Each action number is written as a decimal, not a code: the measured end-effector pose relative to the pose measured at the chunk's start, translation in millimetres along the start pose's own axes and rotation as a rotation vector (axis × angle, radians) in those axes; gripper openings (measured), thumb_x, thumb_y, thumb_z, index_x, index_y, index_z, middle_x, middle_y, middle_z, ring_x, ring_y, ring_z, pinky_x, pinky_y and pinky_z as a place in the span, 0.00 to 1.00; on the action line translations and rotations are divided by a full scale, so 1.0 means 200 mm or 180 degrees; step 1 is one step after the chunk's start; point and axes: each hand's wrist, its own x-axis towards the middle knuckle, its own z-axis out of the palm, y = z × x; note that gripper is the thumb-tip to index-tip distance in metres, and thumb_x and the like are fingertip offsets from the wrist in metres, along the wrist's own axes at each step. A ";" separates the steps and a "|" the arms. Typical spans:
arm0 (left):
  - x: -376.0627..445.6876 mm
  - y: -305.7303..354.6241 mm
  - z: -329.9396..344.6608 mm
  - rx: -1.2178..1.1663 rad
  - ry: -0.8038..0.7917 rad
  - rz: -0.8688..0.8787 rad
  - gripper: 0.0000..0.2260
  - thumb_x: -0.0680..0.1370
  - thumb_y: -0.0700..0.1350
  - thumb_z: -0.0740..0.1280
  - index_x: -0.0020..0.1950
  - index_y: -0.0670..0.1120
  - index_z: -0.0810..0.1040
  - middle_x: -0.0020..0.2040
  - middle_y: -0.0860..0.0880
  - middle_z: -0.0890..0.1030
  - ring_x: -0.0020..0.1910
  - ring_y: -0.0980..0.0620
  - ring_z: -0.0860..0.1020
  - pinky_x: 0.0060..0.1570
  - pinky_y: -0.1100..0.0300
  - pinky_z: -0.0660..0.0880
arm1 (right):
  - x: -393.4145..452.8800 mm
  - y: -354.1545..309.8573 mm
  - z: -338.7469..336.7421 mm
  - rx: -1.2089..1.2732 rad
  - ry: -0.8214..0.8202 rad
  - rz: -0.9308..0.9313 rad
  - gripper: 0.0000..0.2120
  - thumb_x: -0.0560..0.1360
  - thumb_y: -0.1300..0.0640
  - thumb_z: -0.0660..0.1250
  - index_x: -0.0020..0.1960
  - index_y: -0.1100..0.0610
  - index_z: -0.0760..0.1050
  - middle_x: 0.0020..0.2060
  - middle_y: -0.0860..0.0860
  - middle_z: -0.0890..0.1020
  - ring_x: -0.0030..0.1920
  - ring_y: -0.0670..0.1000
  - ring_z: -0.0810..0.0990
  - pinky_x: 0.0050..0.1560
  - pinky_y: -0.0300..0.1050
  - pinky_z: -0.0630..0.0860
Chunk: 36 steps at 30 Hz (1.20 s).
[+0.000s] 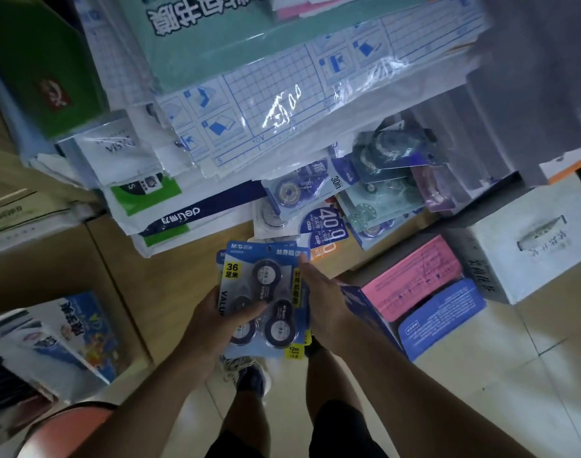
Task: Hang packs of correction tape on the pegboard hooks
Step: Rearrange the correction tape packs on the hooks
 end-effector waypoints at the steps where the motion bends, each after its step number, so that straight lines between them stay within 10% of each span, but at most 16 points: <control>1: 0.00 -0.02 0.00 -0.0012 0.0086 0.0019 0.28 0.56 0.49 0.80 0.56 0.50 0.80 0.51 0.47 0.86 0.50 0.45 0.85 0.52 0.44 0.80 | 0.00 -0.03 -0.01 0.0013 0.0063 -0.0070 0.31 0.68 0.29 0.69 0.63 0.47 0.79 0.59 0.52 0.84 0.61 0.57 0.83 0.66 0.62 0.75; 7: 0.01 0.00 0.08 0.0120 0.0719 0.0311 0.21 0.64 0.43 0.80 0.53 0.52 0.79 0.48 0.52 0.85 0.46 0.53 0.83 0.44 0.55 0.80 | 0.16 -0.24 -0.15 0.0007 0.1367 -0.0443 0.24 0.72 0.43 0.71 0.63 0.54 0.77 0.55 0.53 0.83 0.57 0.56 0.82 0.61 0.59 0.79; 15: 0.03 -0.15 -0.06 0.0010 0.1223 0.0181 0.27 0.66 0.42 0.79 0.63 0.48 0.76 0.52 0.48 0.81 0.49 0.50 0.79 0.39 0.65 0.73 | 0.38 -0.21 -0.05 0.0660 0.1238 0.0604 0.32 0.63 0.37 0.81 0.58 0.56 0.79 0.47 0.55 0.85 0.40 0.53 0.79 0.30 0.44 0.71; 21: -0.01 -0.24 -0.16 -0.0240 0.1349 0.0011 0.30 0.53 0.55 0.81 0.52 0.59 0.77 0.54 0.51 0.82 0.52 0.47 0.81 0.53 0.49 0.79 | 0.52 -0.14 0.01 0.1026 0.1041 0.0490 0.49 0.32 0.31 0.82 0.51 0.51 0.82 0.49 0.53 0.87 0.50 0.56 0.85 0.54 0.57 0.82; 26: 0.01 -0.26 -0.18 -0.0415 0.1353 0.0054 0.29 0.50 0.57 0.81 0.49 0.62 0.78 0.52 0.53 0.83 0.53 0.49 0.82 0.54 0.44 0.78 | 0.52 -0.20 0.10 0.1116 0.0438 0.0212 0.26 0.58 0.38 0.83 0.50 0.50 0.84 0.50 0.52 0.88 0.56 0.56 0.85 0.61 0.57 0.80; 36: -0.08 -0.24 -0.24 -0.0150 0.1866 0.0322 0.26 0.65 0.45 0.80 0.59 0.51 0.74 0.53 0.50 0.78 0.54 0.48 0.78 0.57 0.49 0.76 | 0.42 -0.03 -0.07 0.0788 0.0591 0.0164 0.34 0.60 0.49 0.85 0.61 0.58 0.77 0.50 0.57 0.86 0.44 0.58 0.86 0.42 0.51 0.83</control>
